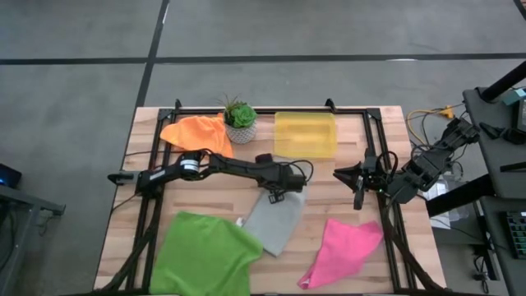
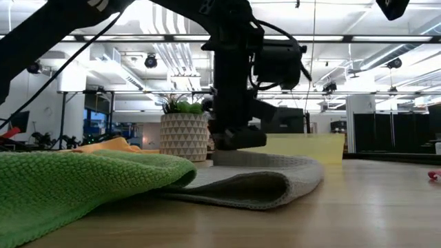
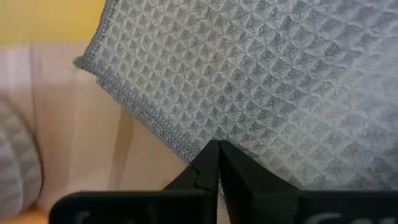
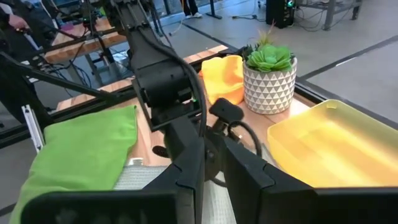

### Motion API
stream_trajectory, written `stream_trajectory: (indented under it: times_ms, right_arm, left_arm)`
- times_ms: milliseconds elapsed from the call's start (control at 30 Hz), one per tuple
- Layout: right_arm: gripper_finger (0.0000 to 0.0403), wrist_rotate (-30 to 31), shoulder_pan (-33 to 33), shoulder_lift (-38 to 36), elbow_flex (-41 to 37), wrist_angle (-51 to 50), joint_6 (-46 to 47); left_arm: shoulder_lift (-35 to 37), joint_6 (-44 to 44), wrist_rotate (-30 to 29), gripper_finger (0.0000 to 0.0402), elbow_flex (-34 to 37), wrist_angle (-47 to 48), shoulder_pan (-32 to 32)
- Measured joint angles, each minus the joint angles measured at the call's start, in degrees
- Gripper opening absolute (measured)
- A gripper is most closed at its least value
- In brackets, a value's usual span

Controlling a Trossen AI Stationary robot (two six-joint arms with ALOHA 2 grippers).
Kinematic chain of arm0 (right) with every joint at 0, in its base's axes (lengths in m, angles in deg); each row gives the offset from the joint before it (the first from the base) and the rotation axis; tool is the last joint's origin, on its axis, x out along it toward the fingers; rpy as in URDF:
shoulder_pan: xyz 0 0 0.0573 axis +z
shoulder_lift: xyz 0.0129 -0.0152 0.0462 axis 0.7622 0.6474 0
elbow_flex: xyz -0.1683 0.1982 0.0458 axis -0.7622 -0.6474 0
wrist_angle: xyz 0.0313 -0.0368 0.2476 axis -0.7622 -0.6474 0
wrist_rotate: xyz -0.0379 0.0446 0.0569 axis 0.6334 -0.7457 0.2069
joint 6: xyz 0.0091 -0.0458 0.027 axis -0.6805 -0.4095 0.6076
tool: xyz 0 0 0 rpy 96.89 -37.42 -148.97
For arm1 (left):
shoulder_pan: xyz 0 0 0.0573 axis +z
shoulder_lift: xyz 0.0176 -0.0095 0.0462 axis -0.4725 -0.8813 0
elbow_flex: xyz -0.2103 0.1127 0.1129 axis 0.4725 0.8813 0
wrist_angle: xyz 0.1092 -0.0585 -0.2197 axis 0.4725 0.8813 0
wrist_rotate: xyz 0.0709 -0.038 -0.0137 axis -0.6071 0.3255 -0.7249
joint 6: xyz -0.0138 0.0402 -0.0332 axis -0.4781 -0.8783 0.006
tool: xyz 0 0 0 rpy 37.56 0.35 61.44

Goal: Fold microfiber towels
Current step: Fold the gray microfiber cloth

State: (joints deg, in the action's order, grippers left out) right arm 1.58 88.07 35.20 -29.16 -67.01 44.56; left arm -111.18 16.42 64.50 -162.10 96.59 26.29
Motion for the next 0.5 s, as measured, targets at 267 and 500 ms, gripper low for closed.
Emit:
stream_trajectory:
  times_ms: [267,500]
  right_arm:
    - [0.0052,0.89,0.03,0.27,-0.15,0.09,0.68]
    - [0.0052,0.73,0.07,1.32,-0.17,0.26,1.18]
  left_arm:
    - [5.55,5.32,-13.12,0.0,0.35,3.48,-1.9]
    - [15.44,-9.97,0.79,0.0,10.89,-6.87,-4.03]
